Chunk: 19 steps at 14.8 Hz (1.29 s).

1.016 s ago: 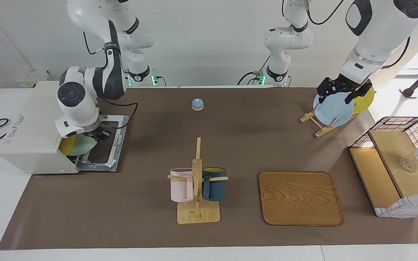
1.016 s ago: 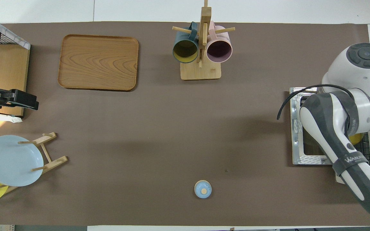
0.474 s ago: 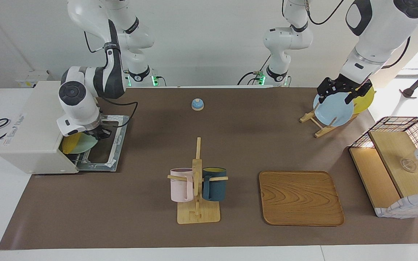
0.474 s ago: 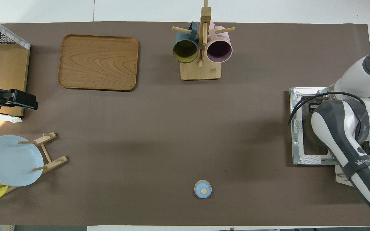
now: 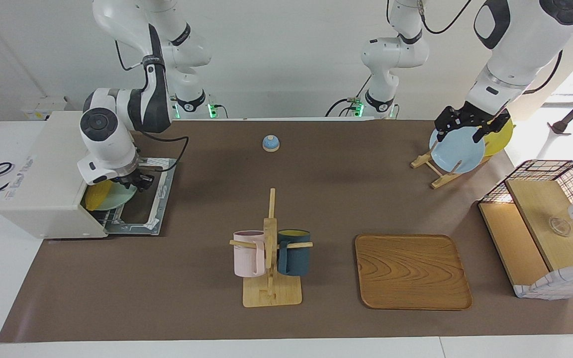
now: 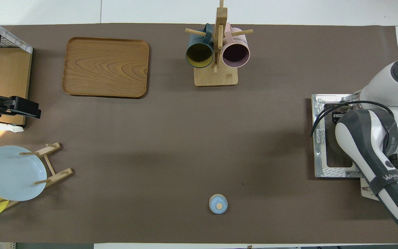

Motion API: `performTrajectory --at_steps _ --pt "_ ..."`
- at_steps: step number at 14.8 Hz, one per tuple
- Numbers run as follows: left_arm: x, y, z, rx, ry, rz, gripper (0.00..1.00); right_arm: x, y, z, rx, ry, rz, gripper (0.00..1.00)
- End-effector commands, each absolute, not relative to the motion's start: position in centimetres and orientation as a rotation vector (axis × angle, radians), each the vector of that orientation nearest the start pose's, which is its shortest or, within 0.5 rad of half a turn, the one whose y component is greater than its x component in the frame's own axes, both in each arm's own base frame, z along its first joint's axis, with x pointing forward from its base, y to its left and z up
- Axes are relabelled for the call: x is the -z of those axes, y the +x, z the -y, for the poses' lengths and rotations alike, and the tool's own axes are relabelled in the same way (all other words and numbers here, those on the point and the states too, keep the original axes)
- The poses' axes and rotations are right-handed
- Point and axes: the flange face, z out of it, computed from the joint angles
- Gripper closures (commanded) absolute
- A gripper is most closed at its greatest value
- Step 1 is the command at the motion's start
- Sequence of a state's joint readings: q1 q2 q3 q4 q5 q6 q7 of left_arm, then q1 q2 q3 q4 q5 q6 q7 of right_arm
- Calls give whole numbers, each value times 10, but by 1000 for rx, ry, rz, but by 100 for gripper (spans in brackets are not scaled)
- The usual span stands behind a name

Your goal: Put corn in oven

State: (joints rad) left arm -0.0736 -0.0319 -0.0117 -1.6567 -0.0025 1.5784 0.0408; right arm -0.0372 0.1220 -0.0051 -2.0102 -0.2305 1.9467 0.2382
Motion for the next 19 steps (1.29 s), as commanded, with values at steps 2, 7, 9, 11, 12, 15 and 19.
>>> performTrajectory --at_steps 2,7,9,11,12,15,19 --pt "-605 536 44 -52 -3122 -209 0 -416 563 8 -253 -3328 -221 51" --pt "-605 536 45 -53 -3123 -209 0 -417 570 -63 -139 -3244 -255 82" --pt "-605 536 44 -53 -3124 -207 0 -406 567 -81 -90 -3239 -217 100" --pt "-605 536 45 -53 -3123 -209 0 -378 552 -80 -46 -3230 -197 100" --pt "-605 536 45 -53 -3123 -209 0 -359 543 -80 -47 -3227 -191 100" --pt "-605 536 44 -52 -3122 -209 0 -329 534 -77 -28 -3218 -184 100" --pt "-605 536 45 -53 -3123 -209 0 -314 524 -65 -76 -3221 -209 100"
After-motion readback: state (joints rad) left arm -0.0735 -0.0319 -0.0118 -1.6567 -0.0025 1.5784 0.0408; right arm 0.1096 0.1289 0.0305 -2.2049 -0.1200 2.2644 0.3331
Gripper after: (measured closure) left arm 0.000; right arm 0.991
